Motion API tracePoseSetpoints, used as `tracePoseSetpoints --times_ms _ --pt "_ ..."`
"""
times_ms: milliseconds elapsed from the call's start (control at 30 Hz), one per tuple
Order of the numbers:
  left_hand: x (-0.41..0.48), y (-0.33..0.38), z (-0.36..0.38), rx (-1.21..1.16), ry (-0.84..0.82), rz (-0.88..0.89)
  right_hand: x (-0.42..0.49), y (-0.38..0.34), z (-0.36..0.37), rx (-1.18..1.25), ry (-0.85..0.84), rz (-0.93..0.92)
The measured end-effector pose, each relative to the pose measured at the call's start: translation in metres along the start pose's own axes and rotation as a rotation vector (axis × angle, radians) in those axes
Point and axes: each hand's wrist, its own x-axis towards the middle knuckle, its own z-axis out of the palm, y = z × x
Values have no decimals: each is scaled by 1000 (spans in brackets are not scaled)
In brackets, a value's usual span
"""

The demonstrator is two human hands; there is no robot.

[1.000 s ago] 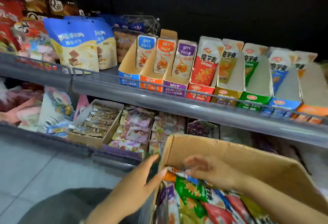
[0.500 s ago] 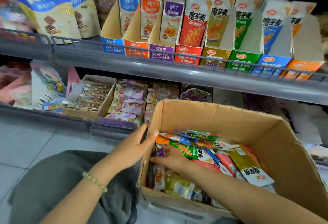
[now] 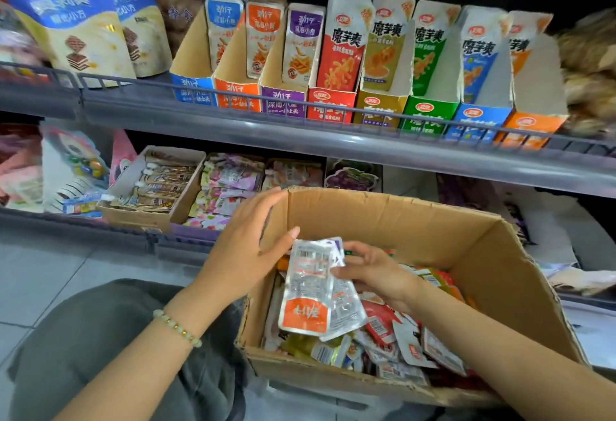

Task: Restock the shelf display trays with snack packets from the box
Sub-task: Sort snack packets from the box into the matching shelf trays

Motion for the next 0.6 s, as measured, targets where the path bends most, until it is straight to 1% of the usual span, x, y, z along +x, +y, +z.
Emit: tracePoseSetpoints --times_ms 33,100,167,200,267,333,400,500,533,600 --pt "4 7 3 16 -19 15 -9 -7 -9 27 4 -42" --pt "13 20 16 -24 -152 -43 -24 -17 -21 90 11 -102" --pt "23 30 34 -177 -303 -126 -36 -25 -28 100 18 -143" --pt "29 32 43 -254 -350 -157 -42 -28 -32 94 28 -163" --pt "40 33 54 -364 -379 -189 -50 -32 -45 77 79 -207" --pt "47 32 56 -382 -415 -197 -55 -32 -62 92 178 -235" --pt "50 32 55 -316 -439 -187 -58 -28 -78 128 259 -253" --pt "50 41 62 -200 -384 -146 -55 -19 -85 142 303 -290" --pt "50 46 68 -224 -392 -148 -52 -18 -82 153 307 -312" --pt "48 56 81 -394 -414 -190 -46 -17 -71 203 315 -361"
